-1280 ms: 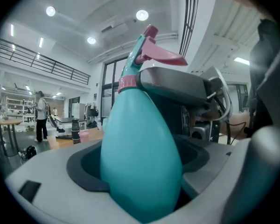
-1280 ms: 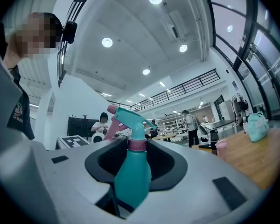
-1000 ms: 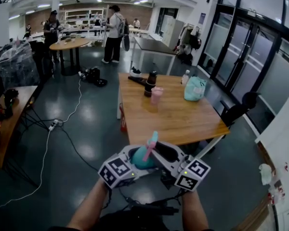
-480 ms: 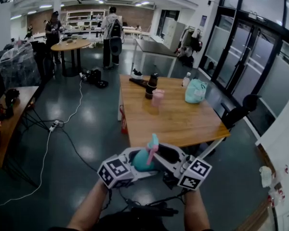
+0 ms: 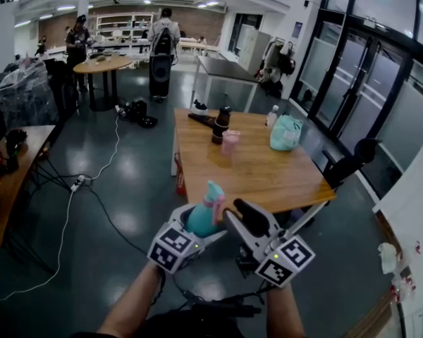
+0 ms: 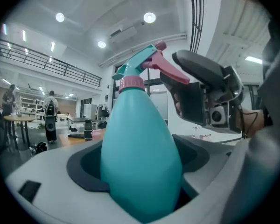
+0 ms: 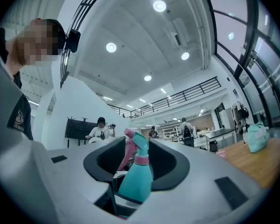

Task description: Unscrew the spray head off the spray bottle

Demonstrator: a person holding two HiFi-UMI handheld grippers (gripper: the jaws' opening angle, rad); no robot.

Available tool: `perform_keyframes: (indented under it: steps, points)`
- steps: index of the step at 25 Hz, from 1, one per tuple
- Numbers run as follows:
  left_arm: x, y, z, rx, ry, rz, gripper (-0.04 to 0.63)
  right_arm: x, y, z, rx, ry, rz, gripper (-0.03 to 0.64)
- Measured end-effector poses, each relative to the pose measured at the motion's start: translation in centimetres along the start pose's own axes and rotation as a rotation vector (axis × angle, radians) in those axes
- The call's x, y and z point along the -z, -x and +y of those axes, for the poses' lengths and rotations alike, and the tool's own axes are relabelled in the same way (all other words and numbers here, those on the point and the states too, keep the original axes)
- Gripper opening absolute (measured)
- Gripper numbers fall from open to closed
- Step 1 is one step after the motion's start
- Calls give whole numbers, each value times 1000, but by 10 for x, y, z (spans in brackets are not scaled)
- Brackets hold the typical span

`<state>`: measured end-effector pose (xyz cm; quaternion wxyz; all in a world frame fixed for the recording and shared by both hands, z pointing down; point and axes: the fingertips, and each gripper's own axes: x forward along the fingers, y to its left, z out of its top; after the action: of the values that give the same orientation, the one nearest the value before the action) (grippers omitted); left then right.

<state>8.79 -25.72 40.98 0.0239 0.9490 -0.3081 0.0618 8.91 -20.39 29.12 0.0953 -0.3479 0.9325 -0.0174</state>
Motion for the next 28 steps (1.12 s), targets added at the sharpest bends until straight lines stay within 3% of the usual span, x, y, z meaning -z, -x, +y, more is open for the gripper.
perform_keyframes:
  steps: [8, 28]
  points:
    - [4, -3, -3, -7, -10, 25, 423, 21, -15, 9, 35, 102, 111, 181]
    - [4, 7, -16, 68, -4, -9, 423, 26, 11, -20, 80, 66, 128, 182]
